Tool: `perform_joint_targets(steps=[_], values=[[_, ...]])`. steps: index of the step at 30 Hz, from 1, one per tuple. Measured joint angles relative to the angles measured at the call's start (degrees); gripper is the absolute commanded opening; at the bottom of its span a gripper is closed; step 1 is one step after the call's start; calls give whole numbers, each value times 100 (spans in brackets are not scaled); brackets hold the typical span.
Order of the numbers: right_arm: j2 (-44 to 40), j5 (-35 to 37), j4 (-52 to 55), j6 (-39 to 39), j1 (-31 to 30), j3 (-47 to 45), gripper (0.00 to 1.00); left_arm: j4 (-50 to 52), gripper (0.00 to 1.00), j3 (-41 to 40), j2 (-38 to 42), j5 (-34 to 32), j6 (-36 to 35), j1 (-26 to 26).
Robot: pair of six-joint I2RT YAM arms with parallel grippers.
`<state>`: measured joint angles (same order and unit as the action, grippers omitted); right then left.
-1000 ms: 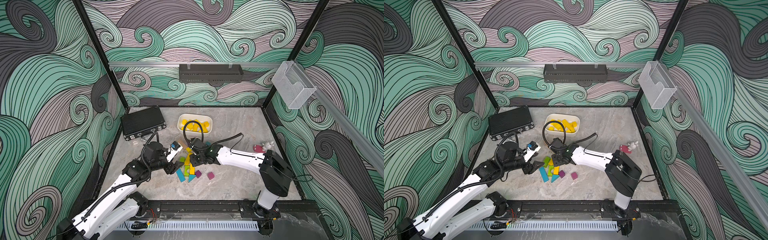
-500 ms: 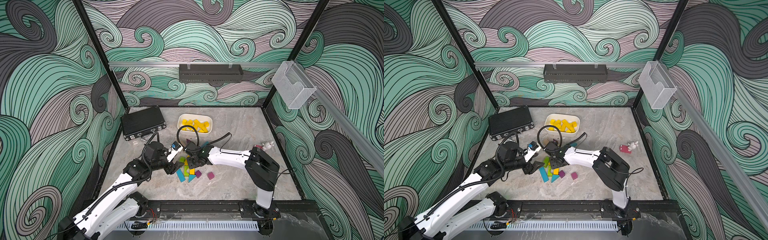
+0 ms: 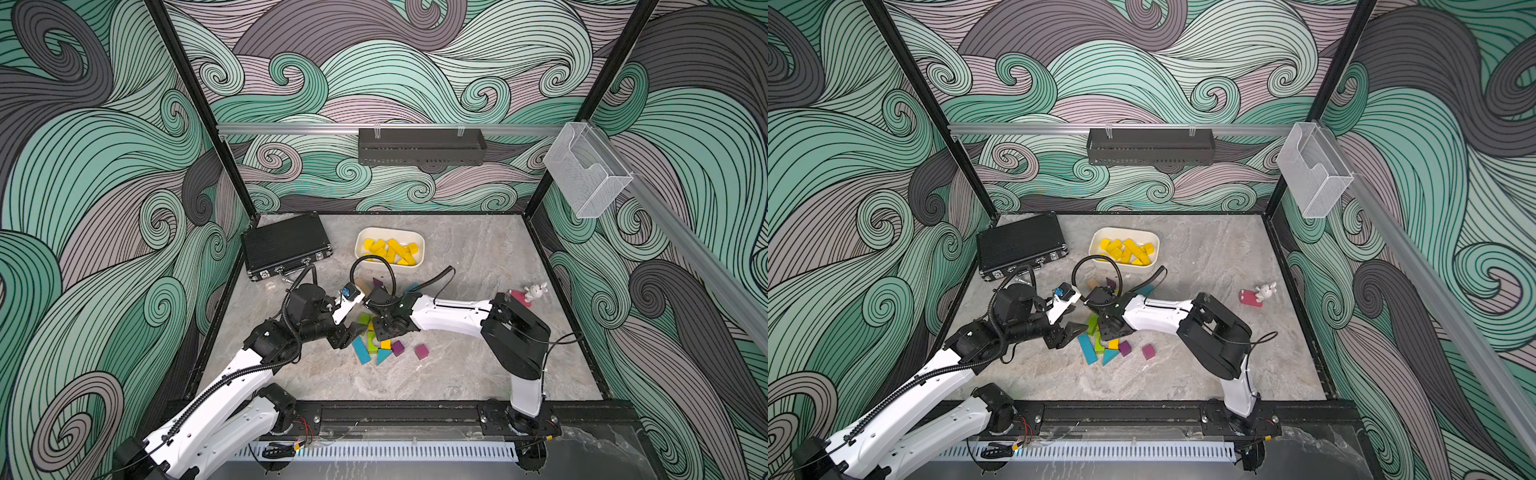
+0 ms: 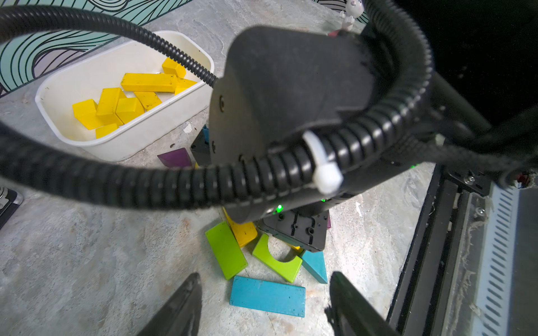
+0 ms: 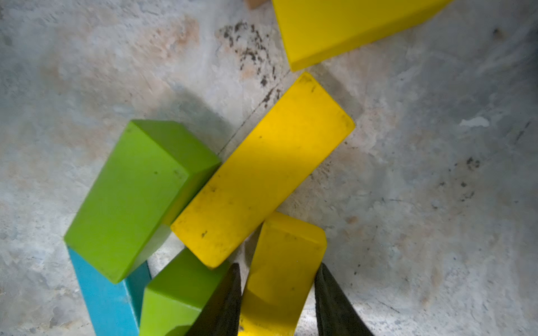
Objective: Pick out the yellow building blocks
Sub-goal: Pick up the building block from the center of the board.
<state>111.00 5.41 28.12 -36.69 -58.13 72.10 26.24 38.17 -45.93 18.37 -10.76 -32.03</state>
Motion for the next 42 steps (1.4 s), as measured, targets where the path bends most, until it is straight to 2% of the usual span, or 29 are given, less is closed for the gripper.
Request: perform_joint_targets(steps=[6, 18, 27, 33, 42], values=[[225, 96, 42, 9, 13, 212, 38, 4, 69, 0, 15, -31, -7, 0], [264, 170, 85, 52, 24, 363, 23, 13, 69, 0, 48, -129, -22, 0], [-879, 326, -72, 487, 103, 240, 22, -192, 73, 13, 203, -708, 170, 2], [-1182, 273, -142, 977, 634, 396, 22, -538, 75, 317, -197, -997, 295, 13], [-601, -232, -328, 1622, 1974, 1467, 23, -1248, 75, 1434, -1921, -1067, 367, 59]])
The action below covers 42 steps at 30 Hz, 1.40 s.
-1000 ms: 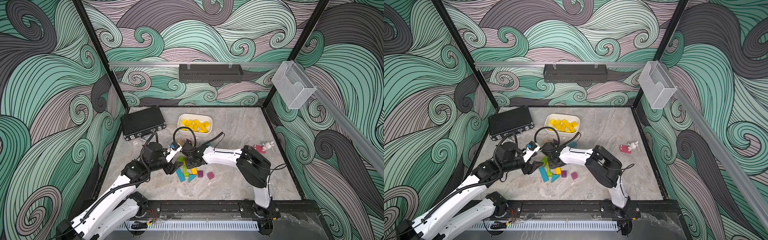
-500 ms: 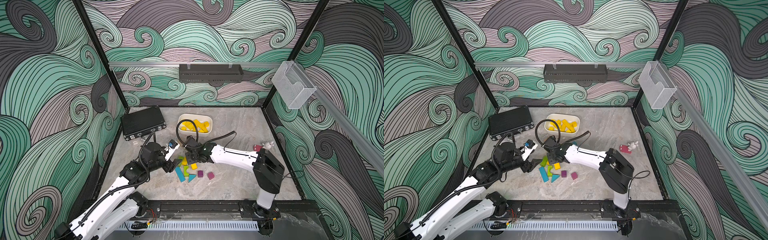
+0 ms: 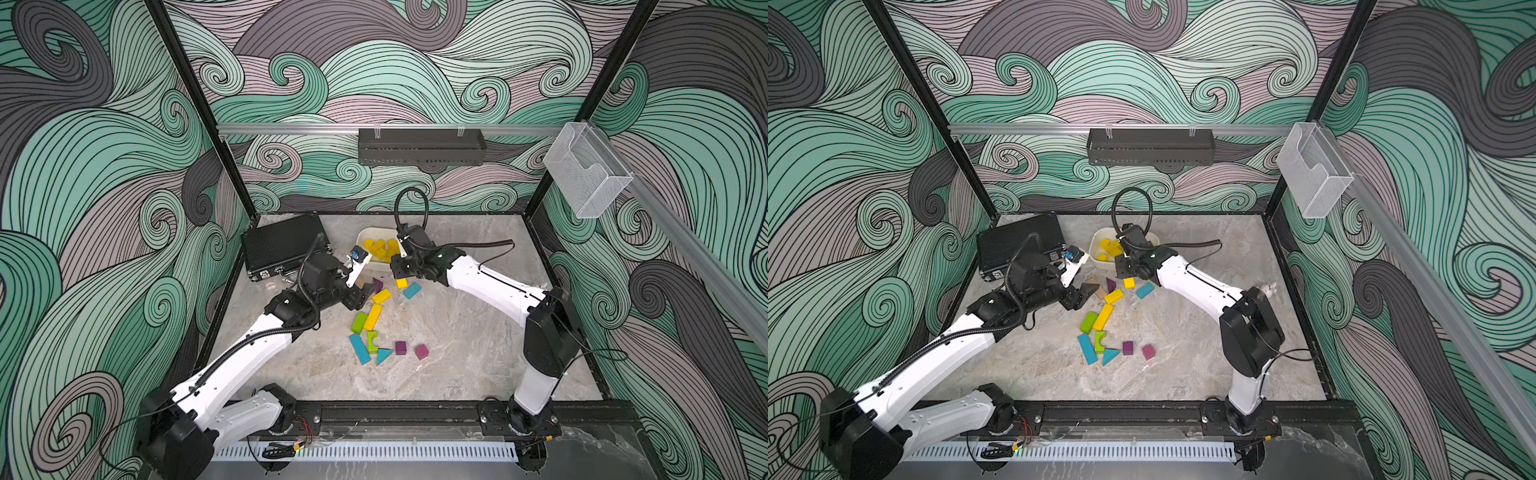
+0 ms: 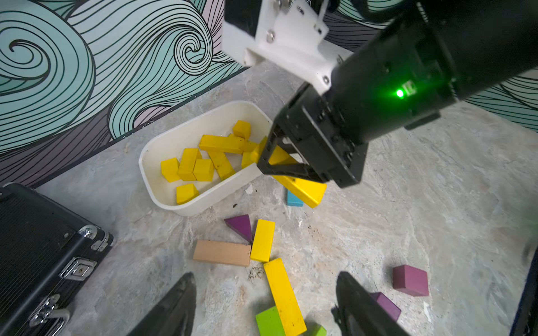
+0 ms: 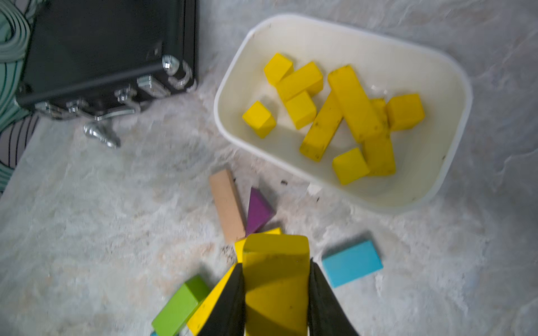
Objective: Pick out the yellow building blocks
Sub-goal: Pick up the building block from the center of the board, then place the building block in the storage box.
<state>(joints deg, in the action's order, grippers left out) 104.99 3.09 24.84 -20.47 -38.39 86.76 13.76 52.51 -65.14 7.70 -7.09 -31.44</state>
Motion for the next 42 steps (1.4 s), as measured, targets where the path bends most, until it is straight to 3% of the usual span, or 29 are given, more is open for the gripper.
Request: perform_joint_targets(steps=[7, 16, 20, 26, 42], values=[[844, -407, -317, 42, 667, 417, 25, -212, 74, 861, -1370, 31, 0, 85], [2072, -680, -439, 407, 811, 1652, 26, -308, 72, 1353, -2511, 669, 52, 260], [2564, -693, -365, 710, 820, 2339, 31, -264, 72, 1353, -2583, 949, 59, 304], [3154, -662, -28, 1021, 868, 3195, 52, -273, 72, 1335, -2562, 968, 98, 304], [2964, -702, 295, 1075, 879, 3320, 50, -203, 68, 1292, -2450, 581, 162, 313]])
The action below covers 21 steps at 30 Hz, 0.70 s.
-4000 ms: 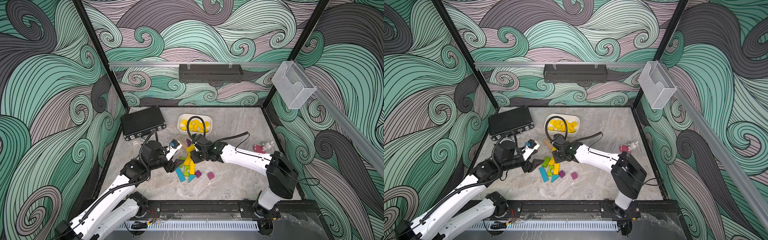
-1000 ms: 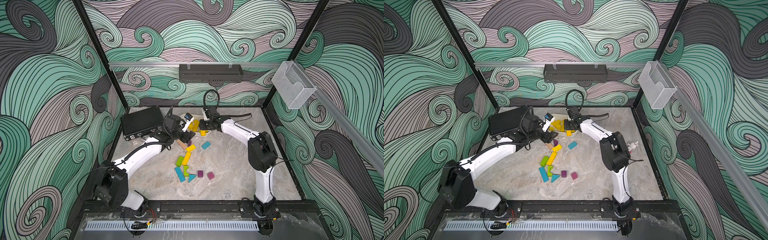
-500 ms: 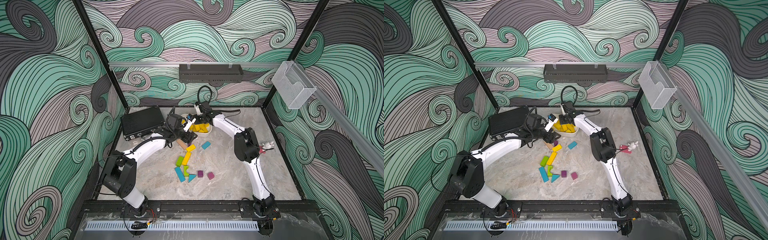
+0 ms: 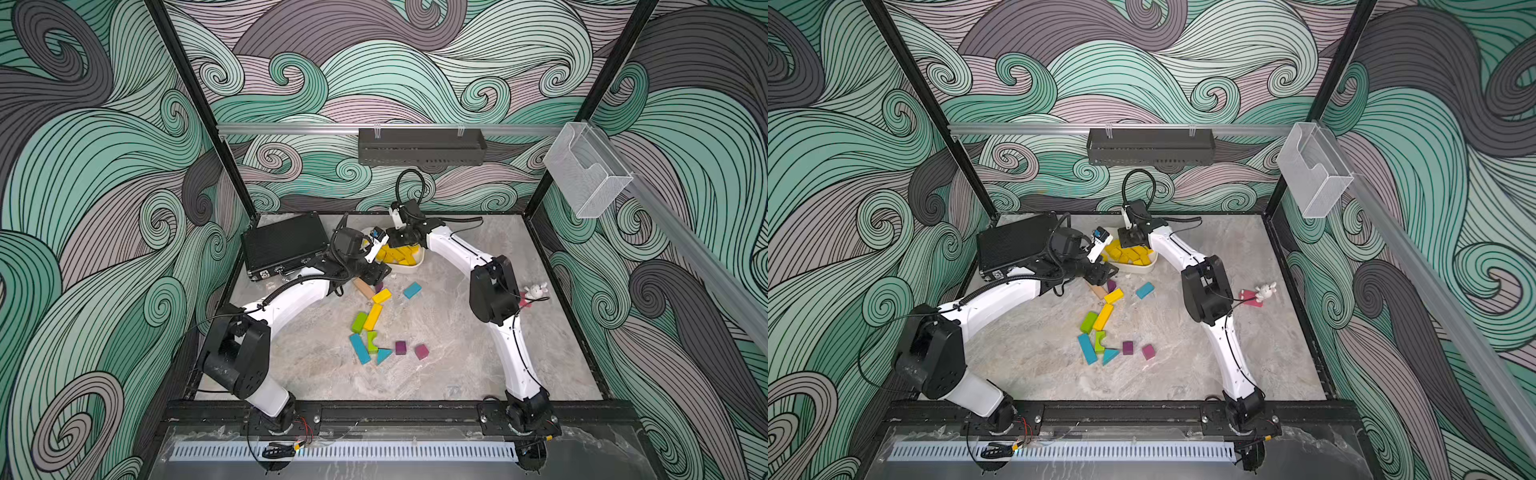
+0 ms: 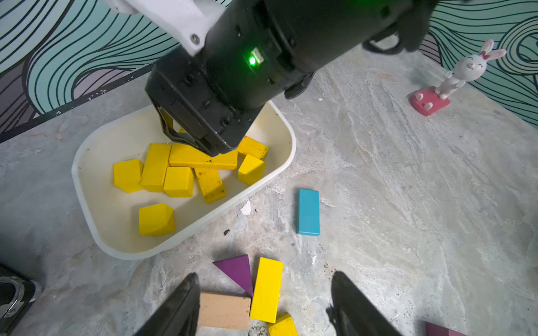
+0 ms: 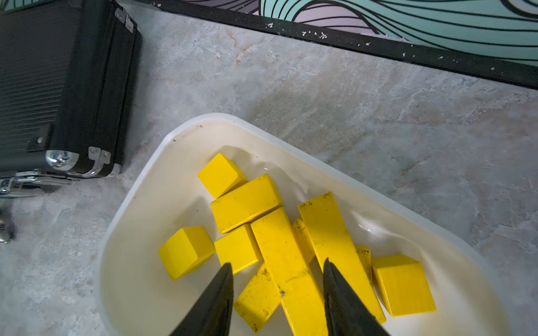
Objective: Pick out the yellow building blocks
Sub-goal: Place the building block in the storage box.
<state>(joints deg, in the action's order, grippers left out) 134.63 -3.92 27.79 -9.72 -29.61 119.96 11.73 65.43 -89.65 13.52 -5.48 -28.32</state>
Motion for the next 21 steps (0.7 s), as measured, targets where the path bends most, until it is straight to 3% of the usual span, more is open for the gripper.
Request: perform_joint_targets(steps=[10, 21], values=[[-1572, -216, -92, -323, 0, -671, 51, 264, 65, -11, 376, -251, 9, 0], [-4059, -496, -942, -728, -2, -3810, 55, 608, 62, -236, 946, -254, 146, 0]])
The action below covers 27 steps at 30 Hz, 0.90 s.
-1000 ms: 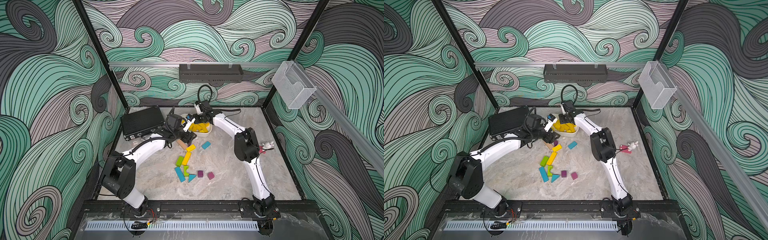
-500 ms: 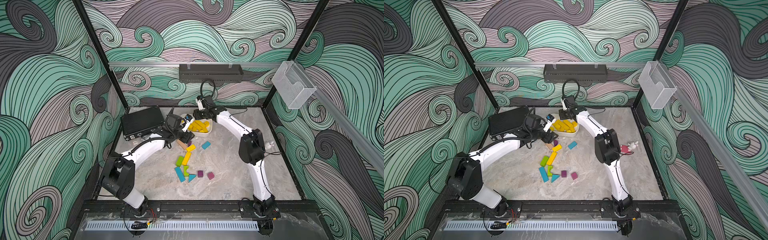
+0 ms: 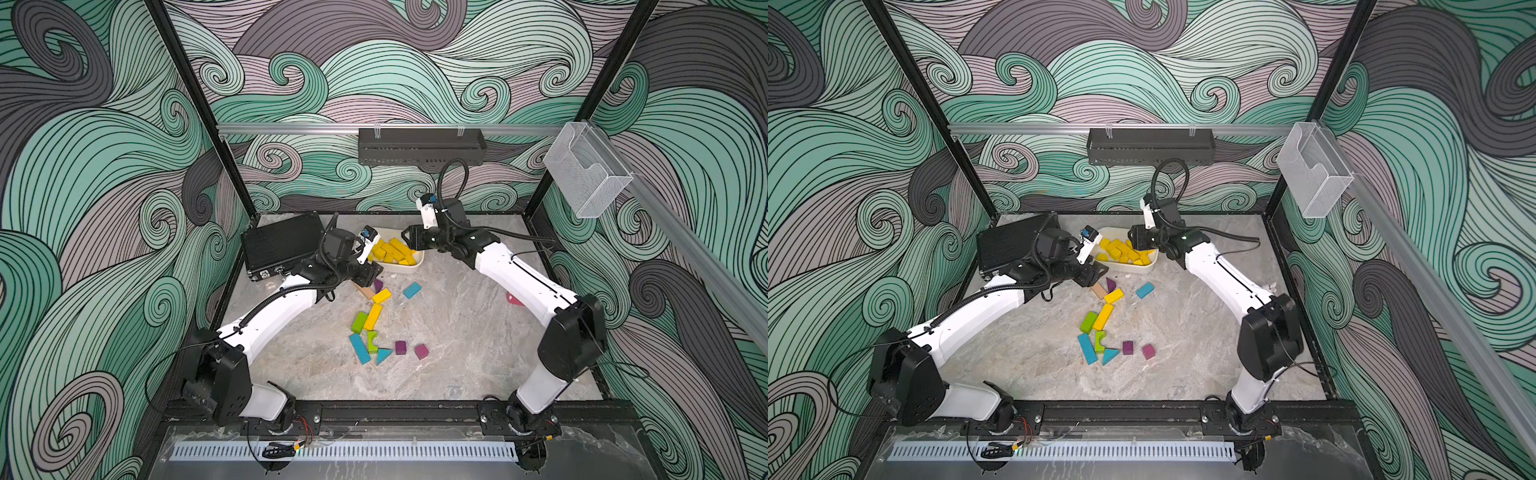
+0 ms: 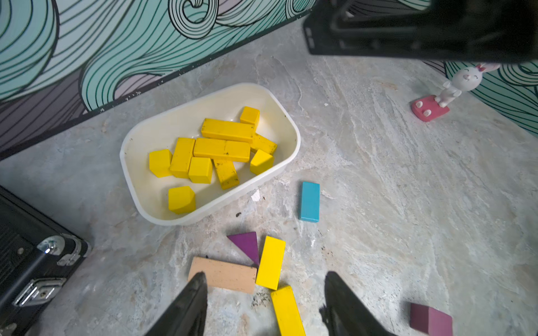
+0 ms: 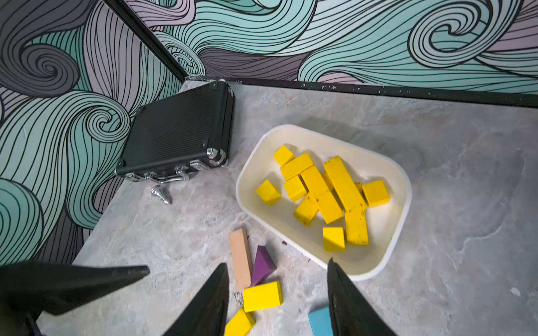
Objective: Pick out the yellow building blocks
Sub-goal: Place the building block in the storage box.
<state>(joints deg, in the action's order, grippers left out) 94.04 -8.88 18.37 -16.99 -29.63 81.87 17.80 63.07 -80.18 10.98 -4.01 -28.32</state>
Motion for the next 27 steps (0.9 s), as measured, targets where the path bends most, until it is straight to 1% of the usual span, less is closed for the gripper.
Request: perform_joint_targets(steps=[6, 11, 14, 18, 22, 27], values=[[-1331, -79, -229, -173, -4, -1416, 56, 251, 59, -339, 223, 151, 254, 0], [-2590, -170, -529, -431, -72, -2691, 57, 516, 58, -634, 363, 170, 575, -2], [-3171, -205, -636, -575, -136, -3348, 57, 614, 58, -881, 485, 164, 750, -35], [-3571, -243, -640, -673, -170, -3871, 58, 699, 58, -1174, 632, 146, 911, -87], [-3759, -367, -680, -710, -210, -4087, 59, 732, 57, -1300, 719, 146, 973, -125], [-3810, -601, -831, -686, -361, -4124, 66, 772, 57, -1311, 774, 151, 977, -146]])
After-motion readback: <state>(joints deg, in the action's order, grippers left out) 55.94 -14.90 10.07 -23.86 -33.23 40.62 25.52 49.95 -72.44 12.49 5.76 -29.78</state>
